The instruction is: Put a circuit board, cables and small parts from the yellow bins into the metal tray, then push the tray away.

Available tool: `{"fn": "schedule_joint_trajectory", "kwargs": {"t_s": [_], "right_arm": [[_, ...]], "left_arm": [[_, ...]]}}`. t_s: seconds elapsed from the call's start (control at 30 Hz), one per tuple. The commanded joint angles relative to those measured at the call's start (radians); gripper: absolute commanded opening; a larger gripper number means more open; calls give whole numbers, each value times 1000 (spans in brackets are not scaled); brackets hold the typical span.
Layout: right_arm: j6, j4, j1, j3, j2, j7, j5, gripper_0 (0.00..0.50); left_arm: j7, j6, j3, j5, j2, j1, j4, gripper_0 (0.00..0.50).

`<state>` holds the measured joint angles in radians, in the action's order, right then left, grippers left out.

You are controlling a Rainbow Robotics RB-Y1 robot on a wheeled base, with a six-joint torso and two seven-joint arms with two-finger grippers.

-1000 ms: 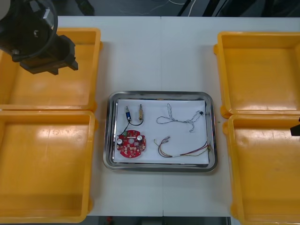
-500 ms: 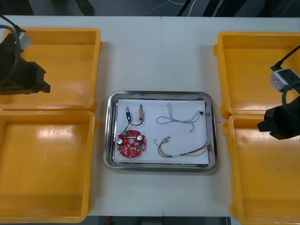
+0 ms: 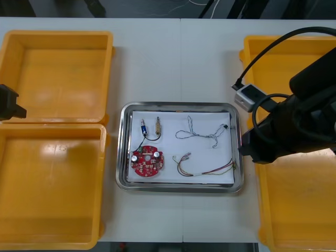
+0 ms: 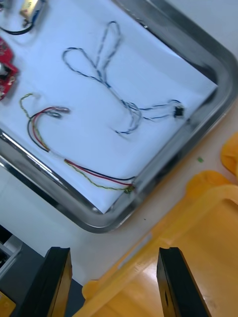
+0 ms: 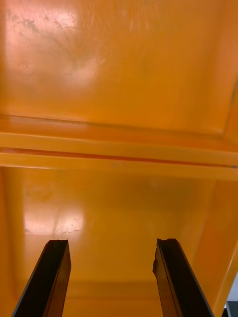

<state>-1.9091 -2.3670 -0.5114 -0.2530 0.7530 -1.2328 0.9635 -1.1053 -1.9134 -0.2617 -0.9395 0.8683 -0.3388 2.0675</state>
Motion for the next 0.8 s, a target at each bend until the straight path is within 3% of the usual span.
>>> {"fn": "schedule_joint_trajectory", "kwargs": {"t_s": [0.03,0.3,0.53,0.8], "right_arm": [[12,-23,-90,-129,-57,-4,-32,500],[12,8,-180,-318,-133,-54,-86,500],[30,54,-220,-448,-187,-235,-170,500],[76,153,-222,-486,-245,-436,-173,500]], "left_arm": [[-96,-6,-34,-13,54,49,39,500],[-114,-6,-50,-19,55,92,39,500],[-119,-6,-50,-21,54,98,39,500],[-119,-6,-50,-21,54,98,39,500]]}}
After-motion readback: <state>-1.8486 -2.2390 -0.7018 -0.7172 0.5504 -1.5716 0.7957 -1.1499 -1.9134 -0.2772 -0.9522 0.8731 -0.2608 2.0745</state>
